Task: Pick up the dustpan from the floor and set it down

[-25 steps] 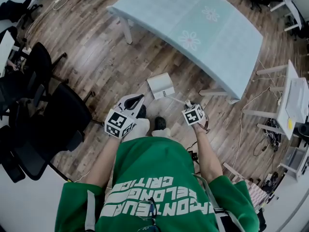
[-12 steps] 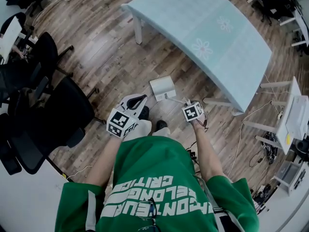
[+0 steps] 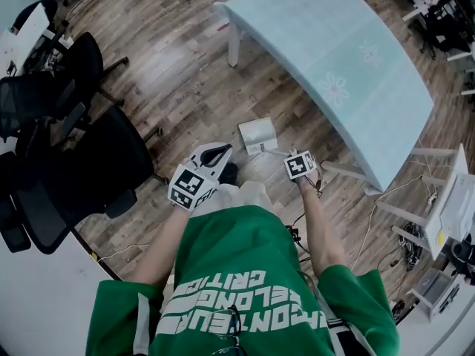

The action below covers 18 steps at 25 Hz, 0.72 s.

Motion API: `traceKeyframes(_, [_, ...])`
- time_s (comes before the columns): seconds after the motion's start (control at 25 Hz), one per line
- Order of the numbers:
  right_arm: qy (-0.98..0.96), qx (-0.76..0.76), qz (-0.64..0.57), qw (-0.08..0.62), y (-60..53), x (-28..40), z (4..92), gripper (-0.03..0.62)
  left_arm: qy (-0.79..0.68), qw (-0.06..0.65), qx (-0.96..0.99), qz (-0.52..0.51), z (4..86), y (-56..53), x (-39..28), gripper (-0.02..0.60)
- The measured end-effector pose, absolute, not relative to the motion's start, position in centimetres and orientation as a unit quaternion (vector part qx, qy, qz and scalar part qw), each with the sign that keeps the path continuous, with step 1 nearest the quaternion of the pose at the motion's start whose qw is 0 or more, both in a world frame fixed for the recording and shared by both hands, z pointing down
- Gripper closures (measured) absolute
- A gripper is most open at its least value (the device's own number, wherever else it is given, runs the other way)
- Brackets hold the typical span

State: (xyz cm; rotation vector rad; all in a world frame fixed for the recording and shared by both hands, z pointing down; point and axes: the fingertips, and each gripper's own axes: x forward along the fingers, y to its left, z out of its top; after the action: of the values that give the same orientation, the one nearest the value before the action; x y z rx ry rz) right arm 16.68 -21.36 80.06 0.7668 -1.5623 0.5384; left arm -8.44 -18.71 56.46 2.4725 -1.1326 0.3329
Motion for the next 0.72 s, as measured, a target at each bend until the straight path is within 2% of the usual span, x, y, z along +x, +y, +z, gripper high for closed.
traceKeyframes(0.72, [-0.661, 0.310, 0.246, 0.638, -25.0, 11.3, 83.2, 0.476, -0.450, 0.233, 0.855, 0.113, 58.5, -18.2, -14.2, 0.580])
